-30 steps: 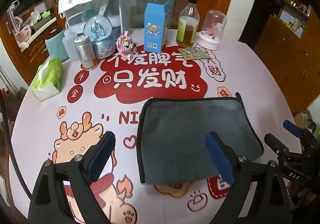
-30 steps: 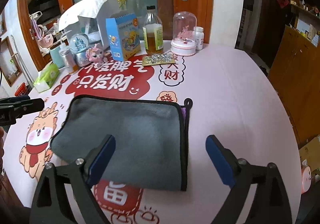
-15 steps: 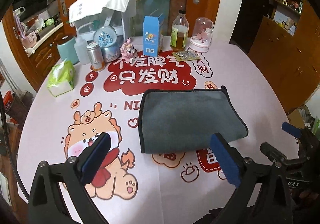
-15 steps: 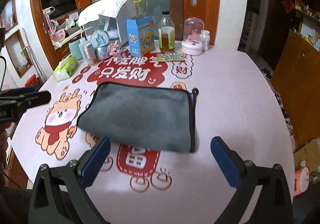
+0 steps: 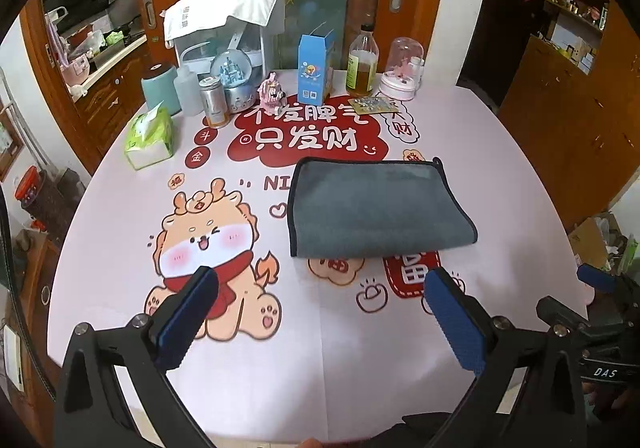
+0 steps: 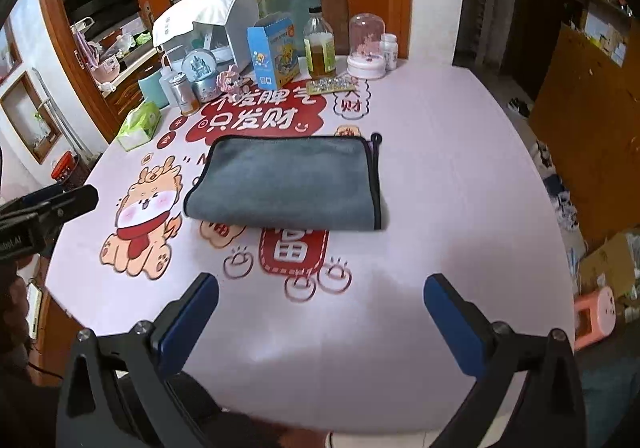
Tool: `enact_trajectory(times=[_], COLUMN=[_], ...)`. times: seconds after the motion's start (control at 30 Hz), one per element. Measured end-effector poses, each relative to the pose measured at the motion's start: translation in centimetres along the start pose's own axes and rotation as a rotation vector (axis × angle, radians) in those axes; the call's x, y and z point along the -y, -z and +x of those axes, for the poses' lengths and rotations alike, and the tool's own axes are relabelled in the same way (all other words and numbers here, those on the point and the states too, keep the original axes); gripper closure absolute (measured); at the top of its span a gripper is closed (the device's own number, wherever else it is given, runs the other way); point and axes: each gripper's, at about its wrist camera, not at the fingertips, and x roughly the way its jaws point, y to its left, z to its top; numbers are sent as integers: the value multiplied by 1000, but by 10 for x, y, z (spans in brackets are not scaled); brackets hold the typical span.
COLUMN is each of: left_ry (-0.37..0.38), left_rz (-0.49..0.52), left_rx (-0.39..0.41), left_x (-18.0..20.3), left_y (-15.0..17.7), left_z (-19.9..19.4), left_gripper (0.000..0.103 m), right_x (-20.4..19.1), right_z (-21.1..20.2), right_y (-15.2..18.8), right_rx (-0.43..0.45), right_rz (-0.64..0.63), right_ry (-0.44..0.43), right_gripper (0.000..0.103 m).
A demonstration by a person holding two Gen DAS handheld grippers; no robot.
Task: Fold towel
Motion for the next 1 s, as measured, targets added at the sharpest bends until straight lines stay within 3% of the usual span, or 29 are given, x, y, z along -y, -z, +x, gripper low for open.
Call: enact_trajectory(times=[0.23, 0.47, 0.77, 1.0], left_ry=[0, -13, -84, -120], left_rz=[-16, -38, -29, -38], left_rx=[-1, -2, 37, 60], left_x=[4, 12, 22, 26], left_y=[12, 21, 31, 34], left_z=[-23, -32, -39, -42], left_gripper=[1, 1, 1, 1], right_x=[-8, -30, -46, -49], right_z=[-23, -42, -55, -54], right_y=[7, 13, 19, 19], right_rx=[-35, 18, 109, 117], right_rz=[50, 16, 1, -14], right_ry=[-8, -17, 13, 17], right_gripper=[0, 0, 0, 0])
